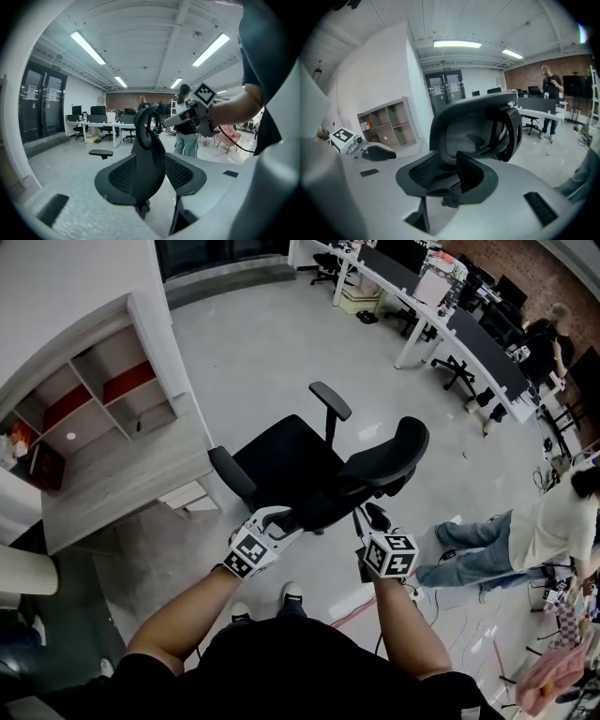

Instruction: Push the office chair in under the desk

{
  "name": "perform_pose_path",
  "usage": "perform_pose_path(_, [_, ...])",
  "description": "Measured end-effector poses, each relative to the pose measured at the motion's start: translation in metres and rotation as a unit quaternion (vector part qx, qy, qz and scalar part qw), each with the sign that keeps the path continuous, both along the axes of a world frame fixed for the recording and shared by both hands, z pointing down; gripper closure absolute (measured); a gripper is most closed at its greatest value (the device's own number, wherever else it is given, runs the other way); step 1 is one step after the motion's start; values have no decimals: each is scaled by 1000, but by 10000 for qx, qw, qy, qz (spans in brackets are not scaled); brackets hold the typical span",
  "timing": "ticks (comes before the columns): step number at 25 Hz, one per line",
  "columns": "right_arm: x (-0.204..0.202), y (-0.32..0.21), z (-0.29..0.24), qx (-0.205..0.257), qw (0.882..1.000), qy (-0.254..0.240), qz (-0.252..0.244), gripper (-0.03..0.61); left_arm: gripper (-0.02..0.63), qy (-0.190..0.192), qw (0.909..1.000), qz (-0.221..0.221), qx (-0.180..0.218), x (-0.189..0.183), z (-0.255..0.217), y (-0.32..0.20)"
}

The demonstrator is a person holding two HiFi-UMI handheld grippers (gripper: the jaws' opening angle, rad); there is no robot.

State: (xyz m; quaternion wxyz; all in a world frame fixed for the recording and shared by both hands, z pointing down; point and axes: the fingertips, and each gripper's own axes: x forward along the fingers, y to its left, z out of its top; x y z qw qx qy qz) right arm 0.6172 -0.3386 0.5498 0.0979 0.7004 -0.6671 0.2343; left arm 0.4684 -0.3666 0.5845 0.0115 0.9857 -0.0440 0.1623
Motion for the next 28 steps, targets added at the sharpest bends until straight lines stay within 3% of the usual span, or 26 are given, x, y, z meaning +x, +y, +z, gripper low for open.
perform_pose_path(6, [11,-3,31,-428,9986,-270,162,413,374,-402,9983,411,-82,30,28,17])
perform_pose_path(18, [25,-17,58,-735,9946,-674,293,384,339,-1221,9899,701,162,70,81,25])
perform_pose_path(23, [26,-19,59,-855,9937,-652,313,383,348,-1438,9871,651,281,82,97,21])
perform_pose_path(28, [29,-16,59,-848,9926,-738,466,370,427,-1505,9853,677,441,93,104,26])
